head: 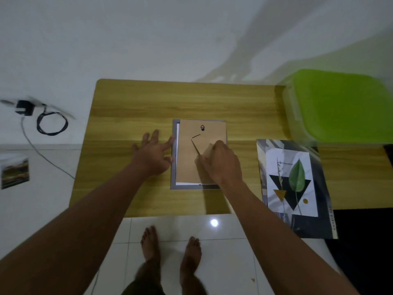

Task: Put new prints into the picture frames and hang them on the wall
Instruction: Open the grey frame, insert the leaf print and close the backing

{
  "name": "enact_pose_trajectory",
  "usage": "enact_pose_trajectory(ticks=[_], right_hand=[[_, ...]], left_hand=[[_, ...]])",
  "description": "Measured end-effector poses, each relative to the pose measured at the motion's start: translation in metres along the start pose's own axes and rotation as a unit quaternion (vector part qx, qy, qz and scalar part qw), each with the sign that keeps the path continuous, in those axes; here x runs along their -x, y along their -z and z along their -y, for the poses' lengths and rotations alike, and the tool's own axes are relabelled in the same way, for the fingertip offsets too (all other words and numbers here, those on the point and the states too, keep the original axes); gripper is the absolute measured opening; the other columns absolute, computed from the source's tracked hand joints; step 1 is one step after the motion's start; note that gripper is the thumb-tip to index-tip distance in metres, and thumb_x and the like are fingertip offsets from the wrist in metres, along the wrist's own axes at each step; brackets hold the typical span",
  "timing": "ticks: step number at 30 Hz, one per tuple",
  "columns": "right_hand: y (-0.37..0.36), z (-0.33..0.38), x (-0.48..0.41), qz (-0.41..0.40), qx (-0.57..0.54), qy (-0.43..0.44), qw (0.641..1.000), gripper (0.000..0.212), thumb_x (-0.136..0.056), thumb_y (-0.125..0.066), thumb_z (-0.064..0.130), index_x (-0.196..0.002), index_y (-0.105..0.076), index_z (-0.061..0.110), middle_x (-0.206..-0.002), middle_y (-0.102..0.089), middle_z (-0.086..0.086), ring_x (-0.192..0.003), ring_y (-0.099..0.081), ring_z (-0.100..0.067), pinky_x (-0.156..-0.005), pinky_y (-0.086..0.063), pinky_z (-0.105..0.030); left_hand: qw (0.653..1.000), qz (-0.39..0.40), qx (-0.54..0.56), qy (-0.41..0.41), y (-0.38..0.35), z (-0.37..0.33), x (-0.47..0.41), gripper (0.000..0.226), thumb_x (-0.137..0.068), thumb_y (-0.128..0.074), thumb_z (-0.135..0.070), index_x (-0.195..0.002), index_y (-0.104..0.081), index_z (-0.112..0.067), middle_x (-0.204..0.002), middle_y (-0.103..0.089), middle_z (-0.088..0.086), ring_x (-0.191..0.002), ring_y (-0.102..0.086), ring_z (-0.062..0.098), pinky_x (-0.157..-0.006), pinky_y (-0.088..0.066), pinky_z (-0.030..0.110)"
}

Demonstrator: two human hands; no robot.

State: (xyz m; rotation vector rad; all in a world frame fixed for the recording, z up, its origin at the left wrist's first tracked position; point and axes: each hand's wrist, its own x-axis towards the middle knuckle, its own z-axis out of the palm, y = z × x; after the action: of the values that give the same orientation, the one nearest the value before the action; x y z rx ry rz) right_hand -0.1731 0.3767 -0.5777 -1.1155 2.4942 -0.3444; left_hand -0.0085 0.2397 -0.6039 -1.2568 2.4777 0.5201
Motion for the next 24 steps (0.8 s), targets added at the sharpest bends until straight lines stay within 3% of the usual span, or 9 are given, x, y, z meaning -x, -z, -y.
enact_pose_trajectory(ticks=[10, 12, 13, 15, 18, 22, 24], right_hand=[[-0.006, 0.001, 0.002, 0.006, 0.047, 0.023, 0.999, 0.051, -0.093, -0.059, 0.047, -0.123, -0.049, 0.007, -0.113, -0.061, -0.009, -0.094, -0.065, -0.025, -0.07, -0.048, -0.033], [-0.008, -0.001, 0.002, 0.007, 0.07, 0.065, 0.995, 0.047, -0.096, -0.057, 0.041, -0.128, -0.045, 0.008, -0.123, -0.056, -0.014, -0.112, -0.059, -0.029, -0.081, -0.051, -0.037], [-0.01, -0.004, 0.001, 0.013, 0.091, 0.102, 0.991, 0.047, -0.097, -0.054, 0.04, -0.132, -0.042, 0.01, -0.132, -0.051, -0.017, -0.127, -0.049, -0.033, -0.094, -0.049, -0.04], [-0.013, -0.011, 0.0, 0.049, 0.124, 0.16, 0.978, 0.057, -0.101, -0.044, 0.044, -0.145, -0.031, 0.011, -0.152, -0.033, -0.021, -0.146, -0.022, -0.039, -0.117, -0.027, -0.049], [-0.017, -0.021, 0.001, 0.094, 0.143, 0.176, 0.969, 0.068, -0.103, -0.035, 0.049, -0.156, -0.014, 0.012, -0.162, -0.014, -0.022, -0.15, -0.01, -0.04, -0.122, -0.014, -0.05], [-0.012, -0.028, -0.001, 0.066, 0.137, 0.24, 0.959, 0.055, -0.101, -0.042, 0.05, -0.143, -0.035, 0.016, -0.156, -0.029, -0.02, -0.146, -0.021, -0.039, -0.118, -0.02, -0.052], [-0.01, -0.037, -0.002, 0.072, 0.138, 0.271, 0.95, 0.059, -0.099, -0.041, 0.057, -0.143, -0.038, 0.017, -0.157, -0.03, -0.016, -0.147, -0.02, -0.035, -0.119, -0.017, -0.052]], left_hand=[[1.0, 0.006, -0.013, -0.004, 0.0, 0.001, -0.001, 0.071, -0.092, -0.046, -0.059, -0.148, -0.004, -0.053, -0.164, 0.006, 0.005, -0.149, 0.005, 0.034, -0.112, -0.013, 0.068], [1.0, 0.009, -0.012, -0.005, 0.001, 0.0, -0.001, 0.071, -0.092, -0.046, -0.058, -0.149, -0.004, -0.053, -0.164, 0.006, 0.005, -0.149, 0.006, 0.034, -0.112, -0.012, 0.068], [1.0, 0.008, -0.009, -0.006, 0.001, 0.0, 0.0, 0.071, -0.092, -0.046, -0.058, -0.149, -0.004, -0.053, -0.164, 0.006, 0.005, -0.149, 0.006, 0.034, -0.112, -0.012, 0.068], [1.0, 0.006, -0.002, -0.004, 0.002, -0.001, 0.0, 0.071, -0.092, -0.047, -0.057, -0.149, -0.005, -0.053, -0.164, 0.006, 0.006, -0.149, 0.006, 0.034, -0.112, -0.011, 0.068], [1.0, 0.002, -0.009, -0.003, 0.001, -0.001, 0.001, 0.071, -0.092, -0.046, -0.057, -0.149, -0.005, -0.052, -0.164, 0.005, 0.006, -0.149, 0.005, 0.034, -0.112, -0.012, 0.068], [1.0, -0.002, -0.013, -0.005, 0.0, 0.001, 0.002, 0.07, -0.092, -0.044, -0.059, -0.148, -0.004, -0.053, -0.164, 0.006, 0.005, -0.149, 0.005, 0.032, -0.112, -0.013, 0.067], [1.0, 0.003, -0.01, -0.003, 0.0, 0.0, 0.001, 0.069, -0.093, -0.044, -0.059, -0.148, -0.003, -0.054, -0.164, 0.006, 0.004, -0.149, 0.006, 0.032, -0.112, -0.012, 0.066]])
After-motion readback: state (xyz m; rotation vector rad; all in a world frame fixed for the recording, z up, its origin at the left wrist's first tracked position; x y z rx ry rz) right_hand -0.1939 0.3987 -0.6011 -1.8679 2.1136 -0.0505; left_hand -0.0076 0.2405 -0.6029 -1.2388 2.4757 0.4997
